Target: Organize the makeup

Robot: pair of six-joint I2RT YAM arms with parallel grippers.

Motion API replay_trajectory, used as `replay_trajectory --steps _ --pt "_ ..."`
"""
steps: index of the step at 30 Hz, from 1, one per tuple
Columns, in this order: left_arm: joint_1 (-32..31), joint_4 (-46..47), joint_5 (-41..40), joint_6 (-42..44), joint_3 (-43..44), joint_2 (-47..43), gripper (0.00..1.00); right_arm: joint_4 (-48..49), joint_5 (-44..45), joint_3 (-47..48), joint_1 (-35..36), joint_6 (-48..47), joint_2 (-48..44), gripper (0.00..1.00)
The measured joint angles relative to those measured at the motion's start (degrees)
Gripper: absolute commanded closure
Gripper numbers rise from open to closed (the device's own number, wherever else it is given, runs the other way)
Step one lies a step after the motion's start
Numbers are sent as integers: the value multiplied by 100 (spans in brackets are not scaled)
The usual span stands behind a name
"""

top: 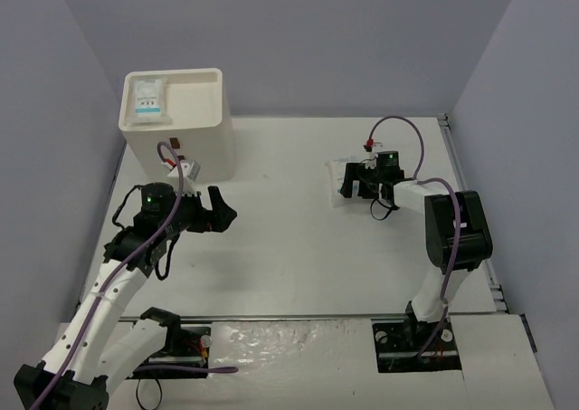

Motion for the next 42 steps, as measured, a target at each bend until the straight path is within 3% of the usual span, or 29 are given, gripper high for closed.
replay_trajectory --steps 3,5,8,13,23,32,42 --pt "-3 82 9 -123 0 -46 8 170 -226 77 0 -94 124 41" --pt "-29 119 25 -186 0 11 8 202 -325 81 3 -150 142 78" --pt "-103 222 50 -313 0 151 8 268 -448 64 40 -204 135 92" --pt "-327 570 68 -626 0 459 8 297 -544 -112 271 -216 -221 100" --pt "-781 1471 62 -1365 5 1437 8 966 -1029 -1026 1529 25 -2081 100" --pt "-859 1874 93 -1968 6 1750 8 1238 -1803 -1282 1915 158 -3026 100" --pt "-855 2352 456 -2707 6 1693 8 1256 -2950 -1283 2020 -243 -3448 100"
